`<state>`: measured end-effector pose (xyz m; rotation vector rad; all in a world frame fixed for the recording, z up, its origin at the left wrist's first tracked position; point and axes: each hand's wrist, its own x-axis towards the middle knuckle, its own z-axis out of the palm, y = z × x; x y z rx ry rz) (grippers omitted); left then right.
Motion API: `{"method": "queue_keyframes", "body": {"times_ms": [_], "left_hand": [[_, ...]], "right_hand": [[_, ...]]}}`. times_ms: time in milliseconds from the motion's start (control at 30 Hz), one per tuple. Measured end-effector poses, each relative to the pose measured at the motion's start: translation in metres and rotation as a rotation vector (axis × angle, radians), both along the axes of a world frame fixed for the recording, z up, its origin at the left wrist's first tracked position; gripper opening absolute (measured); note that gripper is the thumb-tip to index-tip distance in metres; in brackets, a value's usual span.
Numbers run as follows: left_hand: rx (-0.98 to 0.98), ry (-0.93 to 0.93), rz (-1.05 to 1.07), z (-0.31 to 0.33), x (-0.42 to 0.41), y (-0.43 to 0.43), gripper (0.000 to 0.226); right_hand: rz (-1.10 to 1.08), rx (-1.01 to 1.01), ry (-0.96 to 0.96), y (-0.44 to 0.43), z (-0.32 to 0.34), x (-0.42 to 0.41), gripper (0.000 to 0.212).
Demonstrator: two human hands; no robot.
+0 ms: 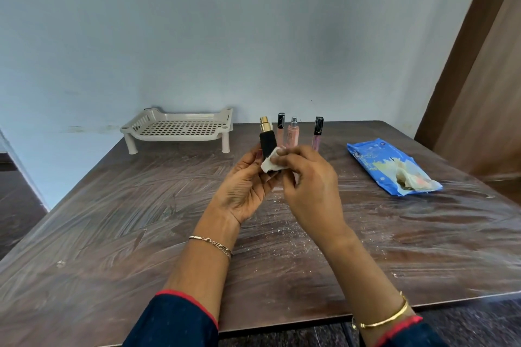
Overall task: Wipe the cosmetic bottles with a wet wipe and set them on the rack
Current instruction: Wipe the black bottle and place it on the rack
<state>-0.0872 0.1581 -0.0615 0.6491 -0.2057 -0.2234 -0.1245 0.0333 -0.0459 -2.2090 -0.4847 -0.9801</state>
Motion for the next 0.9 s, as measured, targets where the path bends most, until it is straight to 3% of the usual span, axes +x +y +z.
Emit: {"method": "queue_keyframes", "body": {"times_ms": [167, 467, 667, 900], "left_hand": [[0.024, 0.022, 0.031, 0.001, 0.001, 0.000, 0.029], [0.109, -0.018, -0.014, 0.002, -0.008, -0.001, 0.027], [-0.046, 0.052, 0.015, 0.002, -0.004, -0.003, 0.025], [-0.140, 0.079, -0.012, 0.001, 0.002, 0.000, 0.040]], "right_hand": [[-0.012, -0.089, 0.042, 0.001, -0.009, -0.004, 0.021], [0.001, -0.002, 0.043, 0.006, 0.023, 0.012, 0.022], [0.016, -0.099, 0.055, 0.011, 0.014, 0.004, 0.019], [0.013, -0.178, 0.055, 0.012, -0.004, -0.012, 0.020]]}}
